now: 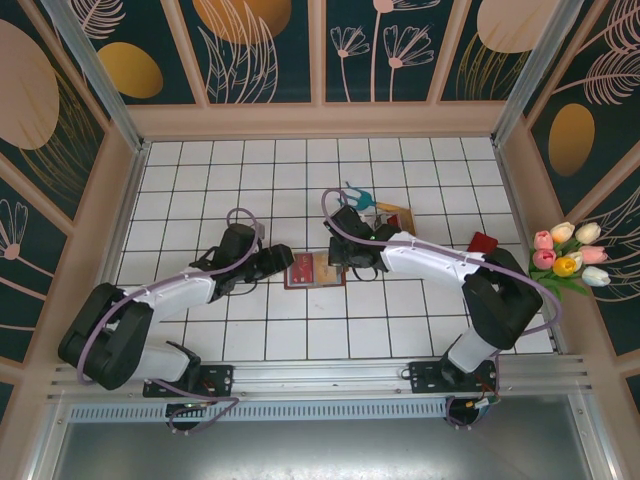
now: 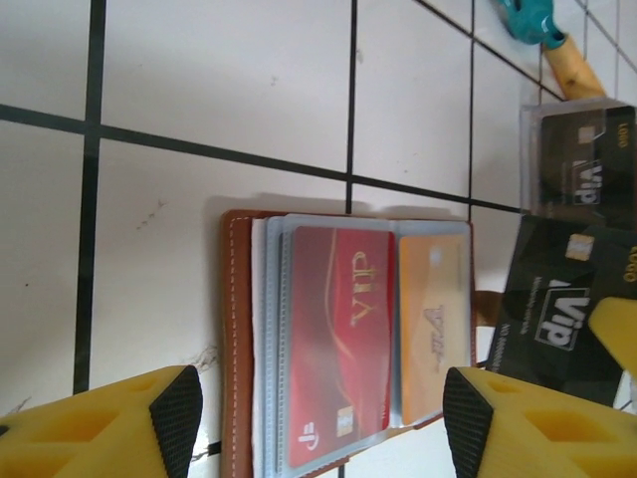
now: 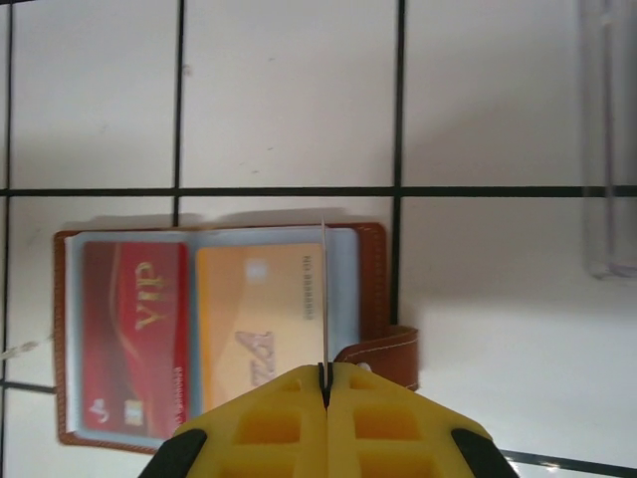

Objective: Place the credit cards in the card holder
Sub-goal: Flip over the card slot in the card holder.

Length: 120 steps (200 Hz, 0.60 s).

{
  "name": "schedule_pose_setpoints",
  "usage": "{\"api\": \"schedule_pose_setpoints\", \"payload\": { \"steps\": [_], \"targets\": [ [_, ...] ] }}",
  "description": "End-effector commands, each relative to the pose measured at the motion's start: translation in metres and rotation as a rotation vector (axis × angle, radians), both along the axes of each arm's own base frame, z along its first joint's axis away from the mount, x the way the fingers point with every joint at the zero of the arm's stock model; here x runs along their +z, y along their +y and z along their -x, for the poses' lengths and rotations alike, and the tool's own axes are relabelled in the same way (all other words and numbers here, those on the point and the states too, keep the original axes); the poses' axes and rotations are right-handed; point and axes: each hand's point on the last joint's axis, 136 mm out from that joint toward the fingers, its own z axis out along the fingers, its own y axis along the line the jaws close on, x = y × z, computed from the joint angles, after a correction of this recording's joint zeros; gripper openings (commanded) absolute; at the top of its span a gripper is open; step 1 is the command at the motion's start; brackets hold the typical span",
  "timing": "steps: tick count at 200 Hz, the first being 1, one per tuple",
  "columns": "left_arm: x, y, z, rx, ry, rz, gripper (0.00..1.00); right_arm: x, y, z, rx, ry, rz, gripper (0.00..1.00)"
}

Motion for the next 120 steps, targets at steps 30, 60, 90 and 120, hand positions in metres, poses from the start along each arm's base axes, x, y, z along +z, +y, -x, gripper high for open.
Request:
{"api": "schedule_pose_setpoints", "payload": {
  "steps": [30,60,90,120],
  "targets": [
    [-0.009,-0.003,-0.001,-0.033,0.017,-0.026,0.67,-0.006,-0.005,-0.005,-0.032,-0.008,0.057,0.01],
    [-0.013,-0.005,0.000,-0.041,0.029,-0.019,0.66,-0.015,-0.004,-0.004,-0.026,0.008,0.060,0.01],
    [-0.016,-0.008,0.000,-0.052,0.037,-0.009,0.64,-0.016,0.002,-0.004,-0.013,0.014,0.015,0.01],
    [-0.021,-0.012,0.001,-0.067,0.051,0.004,0.60,-0.010,0.004,-0.006,-0.017,0.008,-0.026,0.00]
  ]
}}
